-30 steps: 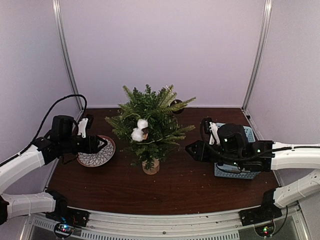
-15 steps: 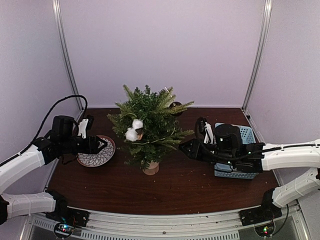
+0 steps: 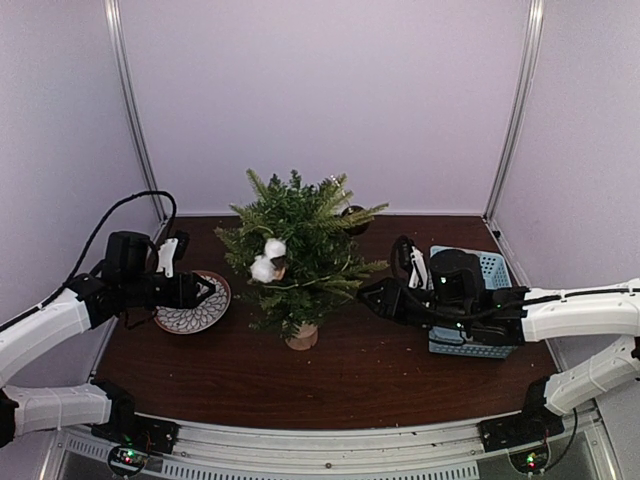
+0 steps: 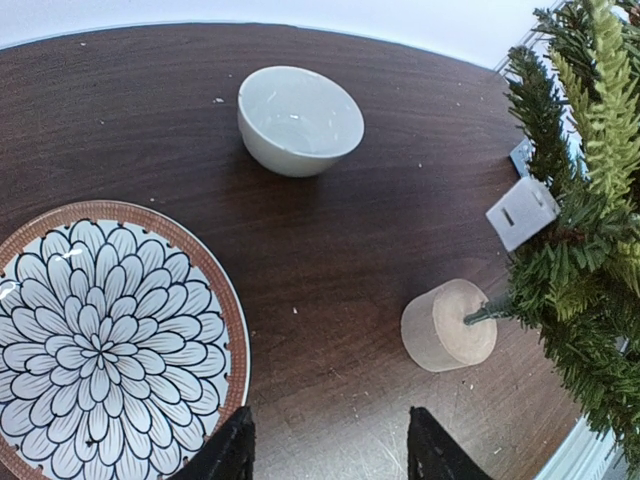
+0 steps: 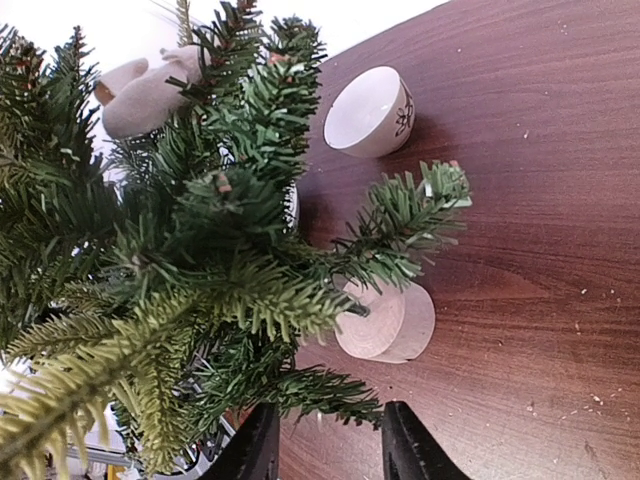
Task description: Decorate the small christmas tree
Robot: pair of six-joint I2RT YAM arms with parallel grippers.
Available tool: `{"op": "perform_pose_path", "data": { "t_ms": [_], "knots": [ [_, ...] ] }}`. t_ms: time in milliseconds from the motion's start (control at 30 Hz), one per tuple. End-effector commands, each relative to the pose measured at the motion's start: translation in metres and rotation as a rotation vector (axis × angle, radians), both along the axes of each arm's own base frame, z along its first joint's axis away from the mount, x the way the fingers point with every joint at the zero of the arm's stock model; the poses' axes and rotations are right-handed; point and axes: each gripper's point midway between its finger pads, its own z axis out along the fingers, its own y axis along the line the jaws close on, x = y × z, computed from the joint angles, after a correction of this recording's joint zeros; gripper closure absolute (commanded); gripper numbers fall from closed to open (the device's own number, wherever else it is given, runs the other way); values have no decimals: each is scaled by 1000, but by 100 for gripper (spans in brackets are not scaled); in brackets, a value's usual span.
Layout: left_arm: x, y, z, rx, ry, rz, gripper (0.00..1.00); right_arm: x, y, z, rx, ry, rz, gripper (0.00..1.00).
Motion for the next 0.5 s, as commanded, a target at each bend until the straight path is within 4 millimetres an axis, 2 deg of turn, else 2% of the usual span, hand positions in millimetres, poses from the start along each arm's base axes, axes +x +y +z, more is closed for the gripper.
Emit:
{"op": "perform_pose_path", "data": {
  "t_ms": [0, 100, 300, 400, 467],
  "knots": [
    [7, -3, 14, -17, -42, -10, 48, -3, -1, 1, 24, 10, 11, 60],
    [6, -3, 13, -18, -37, -12, 48, -6, -1, 5, 41, 1, 23, 51],
    [5, -2, 14, -15, -41, -13, 48, -10, -11, 12, 39, -12, 13, 51],
    [5, -3, 13, -14, -41, -14, 48, -11, -15, 15, 36, -16, 10, 44],
    [6, -3, 13, -14, -41, -14, 48, -11, -16, 13, 32, -10, 1, 43]
  ]
}}
